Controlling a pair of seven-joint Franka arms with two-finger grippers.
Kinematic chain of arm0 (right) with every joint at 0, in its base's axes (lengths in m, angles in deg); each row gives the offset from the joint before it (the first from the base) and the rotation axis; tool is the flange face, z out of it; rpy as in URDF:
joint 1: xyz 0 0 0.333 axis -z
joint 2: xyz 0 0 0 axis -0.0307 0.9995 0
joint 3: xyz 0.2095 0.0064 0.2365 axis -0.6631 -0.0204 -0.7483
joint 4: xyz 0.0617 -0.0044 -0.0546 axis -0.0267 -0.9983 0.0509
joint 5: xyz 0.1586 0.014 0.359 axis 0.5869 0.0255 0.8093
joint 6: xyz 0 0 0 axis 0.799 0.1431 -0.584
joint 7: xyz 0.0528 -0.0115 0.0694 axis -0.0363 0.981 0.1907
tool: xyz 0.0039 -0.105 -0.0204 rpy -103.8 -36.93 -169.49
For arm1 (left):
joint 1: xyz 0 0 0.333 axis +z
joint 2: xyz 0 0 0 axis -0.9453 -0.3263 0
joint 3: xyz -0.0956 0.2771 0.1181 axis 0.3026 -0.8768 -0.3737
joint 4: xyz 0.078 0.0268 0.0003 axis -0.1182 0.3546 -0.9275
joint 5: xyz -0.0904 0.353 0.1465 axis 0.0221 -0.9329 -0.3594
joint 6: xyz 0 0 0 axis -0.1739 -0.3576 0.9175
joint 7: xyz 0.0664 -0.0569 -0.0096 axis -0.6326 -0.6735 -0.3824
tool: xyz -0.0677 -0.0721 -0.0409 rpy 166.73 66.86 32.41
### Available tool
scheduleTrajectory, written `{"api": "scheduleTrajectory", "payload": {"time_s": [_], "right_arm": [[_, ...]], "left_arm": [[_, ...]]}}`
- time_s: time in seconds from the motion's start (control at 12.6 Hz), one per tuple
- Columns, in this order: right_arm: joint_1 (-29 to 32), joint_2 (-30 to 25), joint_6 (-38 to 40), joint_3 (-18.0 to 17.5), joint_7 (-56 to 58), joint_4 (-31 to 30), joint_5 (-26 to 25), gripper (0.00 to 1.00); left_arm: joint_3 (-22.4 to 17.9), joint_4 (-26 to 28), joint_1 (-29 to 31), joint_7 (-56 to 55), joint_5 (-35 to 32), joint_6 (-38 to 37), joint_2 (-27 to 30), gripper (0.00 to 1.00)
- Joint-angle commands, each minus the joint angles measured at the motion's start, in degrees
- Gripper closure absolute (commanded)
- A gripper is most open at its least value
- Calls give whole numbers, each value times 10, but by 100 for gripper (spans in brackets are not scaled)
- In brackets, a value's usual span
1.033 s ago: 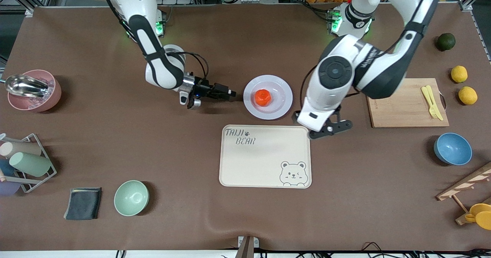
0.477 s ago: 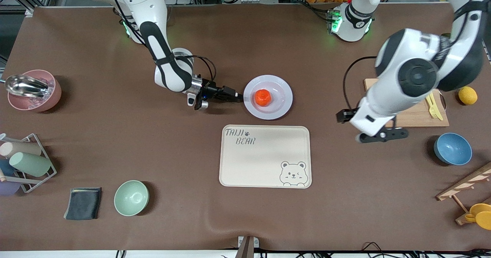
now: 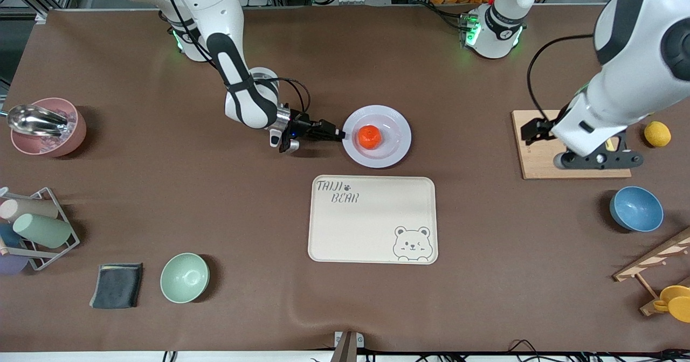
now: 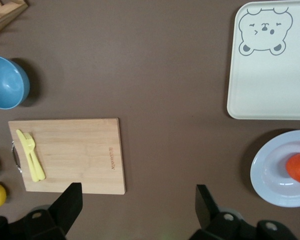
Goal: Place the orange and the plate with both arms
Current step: 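Raise the left gripper away while the right gripper grips the plate rim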
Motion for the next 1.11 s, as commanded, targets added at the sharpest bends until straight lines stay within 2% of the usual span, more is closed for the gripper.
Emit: {"api": "scheduleTrajectory", "payload": {"time_s": [0.0,0.08,0.16,0.24,0.32,0.48,0.56,0.72,0.87,1.03], "right_arm": [[-31,7,-1,5,21,10,48,67],[-32,7,-2,5,22,10,53,68],[-32,8,-2,5,22,10,53,74],[-35,8,-4,5,28,10,54,91],[-35,9,-8,5,39,10,56,100],[-34,7,-11,4,40,10,60,100],[-33,5,-11,4,38,11,65,100],[-33,-6,-12,4,35,12,80,100],[-33,-17,-10,4,29,12,108,100],[-33,-39,-10,4,-5,13,113,100]], "left_arm": [[-10,22,3,30,12,-15,54,0],[-10,22,1,39,12,-23,62,0],[-11,21,0,62,12,-34,68,0],[-17,21,-3,79,12,-44,73,0],[-25,21,-5,89,12,-48,78,0],[-39,15,-7,85,25,-52,79,0],[-55,14,-9,78,50,-55,79,0],[-83,13,-32,65,53,-62,81,0],[-83,2,-40,64,38,-62,84,0],[-83,-4,-34,70,37,-62,84,0]]}}
